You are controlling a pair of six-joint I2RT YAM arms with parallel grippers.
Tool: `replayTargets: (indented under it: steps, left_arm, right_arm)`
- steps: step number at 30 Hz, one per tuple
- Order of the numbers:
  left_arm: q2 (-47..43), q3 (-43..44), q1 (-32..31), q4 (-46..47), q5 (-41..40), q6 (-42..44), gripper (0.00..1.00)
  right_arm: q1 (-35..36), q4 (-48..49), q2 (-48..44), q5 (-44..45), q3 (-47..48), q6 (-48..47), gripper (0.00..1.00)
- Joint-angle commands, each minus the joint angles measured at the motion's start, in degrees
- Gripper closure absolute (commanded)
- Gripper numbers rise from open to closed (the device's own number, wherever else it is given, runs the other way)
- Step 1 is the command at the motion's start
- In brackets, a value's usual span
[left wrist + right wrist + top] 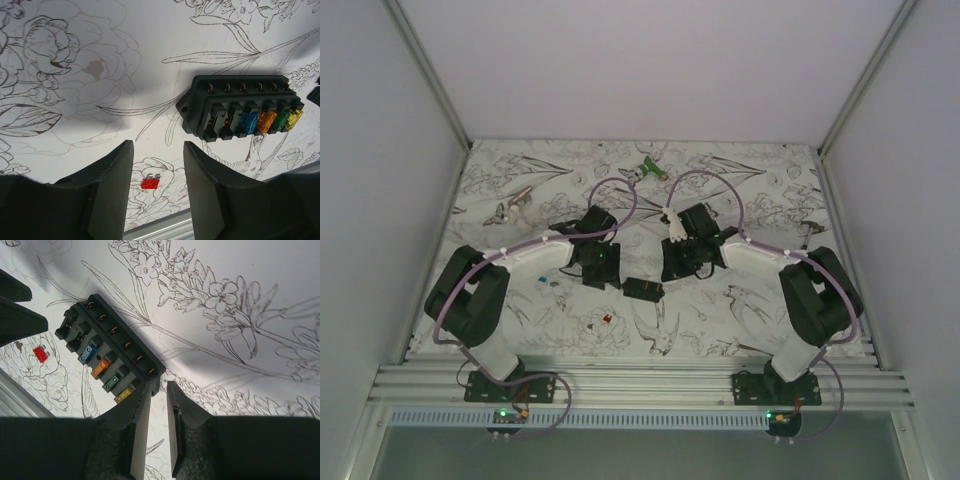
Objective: Snap on the fuse box
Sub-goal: Adjust the fuse box base at the center of the board.
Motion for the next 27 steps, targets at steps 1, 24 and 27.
replayTargets:
  steps: [1, 24, 27]
  left_arm:
    - [2.05, 2.07, -0.33, -0.55, 2.24, -0.19, 0.54]
    - [6.87, 5.19, -4.26, 1.74, 5.07, -1.76, 0.56]
    - [6.92, 5.19, -4.20, 1.90, 4.59, -1.79, 0.56]
  right_arm:
    - [0.34, 1.05, -4.67, 5.02, -1.34, 2.11, 0.73]
    - [5.58, 5.47, -6.06, 11.51, -8.40, 8.14, 0.78]
    - [5.52, 5.51, -5.52, 12.91, -7.72, 7.86, 0.78]
